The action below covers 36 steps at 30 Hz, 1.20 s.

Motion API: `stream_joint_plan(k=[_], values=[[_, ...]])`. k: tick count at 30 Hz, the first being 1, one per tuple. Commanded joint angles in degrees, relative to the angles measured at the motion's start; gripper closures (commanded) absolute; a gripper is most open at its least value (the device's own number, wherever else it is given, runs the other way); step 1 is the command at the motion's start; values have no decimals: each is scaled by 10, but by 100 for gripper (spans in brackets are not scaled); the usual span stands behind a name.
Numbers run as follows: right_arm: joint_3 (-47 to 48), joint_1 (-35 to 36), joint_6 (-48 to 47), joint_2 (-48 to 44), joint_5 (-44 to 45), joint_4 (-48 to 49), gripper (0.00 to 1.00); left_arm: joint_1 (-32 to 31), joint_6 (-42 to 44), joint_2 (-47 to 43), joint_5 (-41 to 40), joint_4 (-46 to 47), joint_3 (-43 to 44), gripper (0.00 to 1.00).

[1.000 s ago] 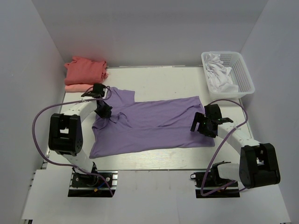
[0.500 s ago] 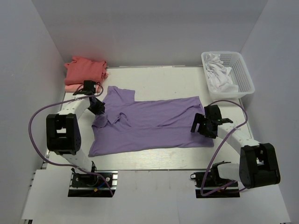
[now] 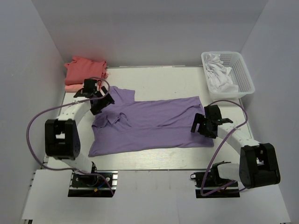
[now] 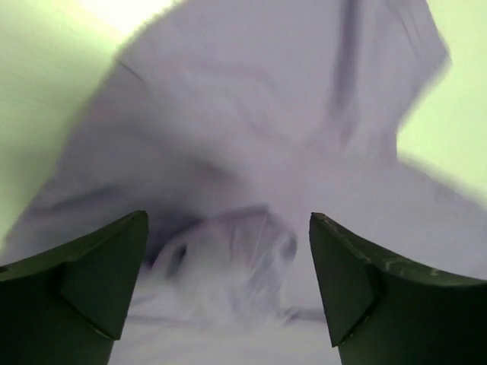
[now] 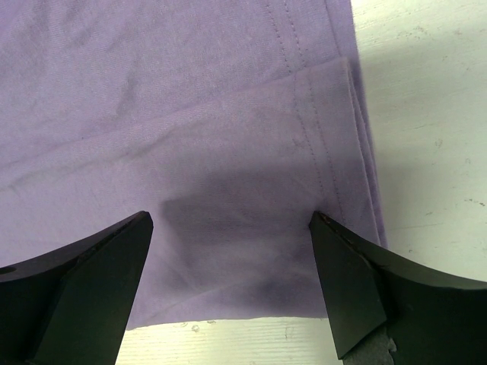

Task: Fold and stack the t-shirts
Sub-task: Fold the flattened tshirt in 1/3 of the way

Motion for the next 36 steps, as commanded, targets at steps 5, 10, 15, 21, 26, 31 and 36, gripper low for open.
stream_joint_plan(k=[5,10,15,21,26,31,36], values=[[-13,-1,-12,3,-6,8,10,-88,176,-121,-10,25,-34,0],[-11,-1,-15,8,-9,8,10,-178,150,-15,-332,-103,20,0],[-9,-1,-19,32,-20,14,10,-213,172,-5,-389,-129,28,0],[-5,-1,-24,51,-28,14,10,-248,239,-22,-360,-91,-3,1],[-4,-1,-24,45,-20,13,10,-270,275,-22,-294,-67,-22,0],[-5,-1,-21,42,-13,9,10,-275,280,-21,-284,-55,-38,0],[-5,-1,-21,40,-11,8,10,-275,290,-11,-292,-47,-38,0]])
